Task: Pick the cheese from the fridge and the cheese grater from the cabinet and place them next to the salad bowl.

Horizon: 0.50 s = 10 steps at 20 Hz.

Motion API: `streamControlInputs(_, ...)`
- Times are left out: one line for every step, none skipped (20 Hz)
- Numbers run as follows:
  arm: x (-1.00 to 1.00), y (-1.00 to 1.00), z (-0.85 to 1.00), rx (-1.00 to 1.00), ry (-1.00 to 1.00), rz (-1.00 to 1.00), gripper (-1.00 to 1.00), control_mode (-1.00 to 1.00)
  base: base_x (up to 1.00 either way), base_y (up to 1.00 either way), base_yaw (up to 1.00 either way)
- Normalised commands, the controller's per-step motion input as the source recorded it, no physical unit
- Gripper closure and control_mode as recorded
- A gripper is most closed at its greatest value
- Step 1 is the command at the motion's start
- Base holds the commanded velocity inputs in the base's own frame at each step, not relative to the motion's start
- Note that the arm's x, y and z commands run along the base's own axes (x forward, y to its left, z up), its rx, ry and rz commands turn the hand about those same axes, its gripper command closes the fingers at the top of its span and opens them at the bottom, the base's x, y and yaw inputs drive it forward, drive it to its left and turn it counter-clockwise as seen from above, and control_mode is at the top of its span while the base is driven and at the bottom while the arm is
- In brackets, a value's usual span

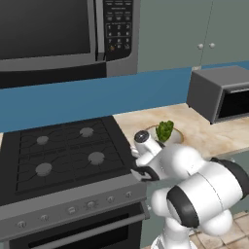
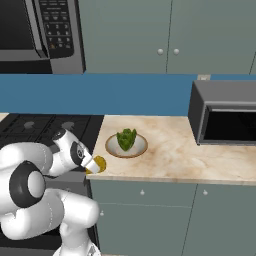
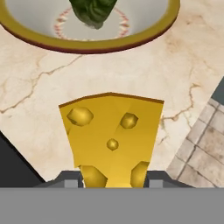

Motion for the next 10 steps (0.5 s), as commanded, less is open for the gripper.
streamControlInputs(0.28, 0.00, -0.24, 0.00, -0.05, -0.05, 1.00, -1.00, 0.00, 0.00, 0.00)
streamControlInputs(0.30, 0.00, -0.19, 0.00, -0.09, -0.05, 1.00, -1.00, 0.00, 0.00, 0.00)
streamControlInputs(0.31, 0.00, -0.09, 0.00, -0.10, -0.05, 1.00, -1.00, 0.00, 0.00, 0.00)
streamControlInputs(0.31, 0.00, -0.01, 0.00, -0.06, -0.04, 1.00, -1.00, 0.00, 0.00, 0.00)
streamControlInputs(0.29, 0.00, 0.00, 0.00, -0.03, -0.03, 1.00, -1.00, 0.00, 0.00, 0.00)
streamControlInputs(0.30, 0.00, 0.00, 0.00, -0.01, -0.03, 1.00, -1.00, 0.00, 0.00, 0.00)
streamControlInputs(0.30, 0.00, 0.00, 0.00, -0.01, -0.02, 1.00, -1.00, 0.00, 0.00, 0.00)
streamControlInputs(0.28, 0.00, -0.03, 0.00, -0.01, -0.01, 1.00, -1.00, 0.00, 0.00, 0.00)
streamControlInputs(0.28, 0.00, -0.07, 0.00, -0.01, -0.01, 1.00, -1.00, 0.00, 0.00, 0.00)
streamControlInputs(0.26, 0.00, -0.08, 0.00, -0.02, -0.01, 1.00, -1.00, 0.00, 0.00, 0.00)
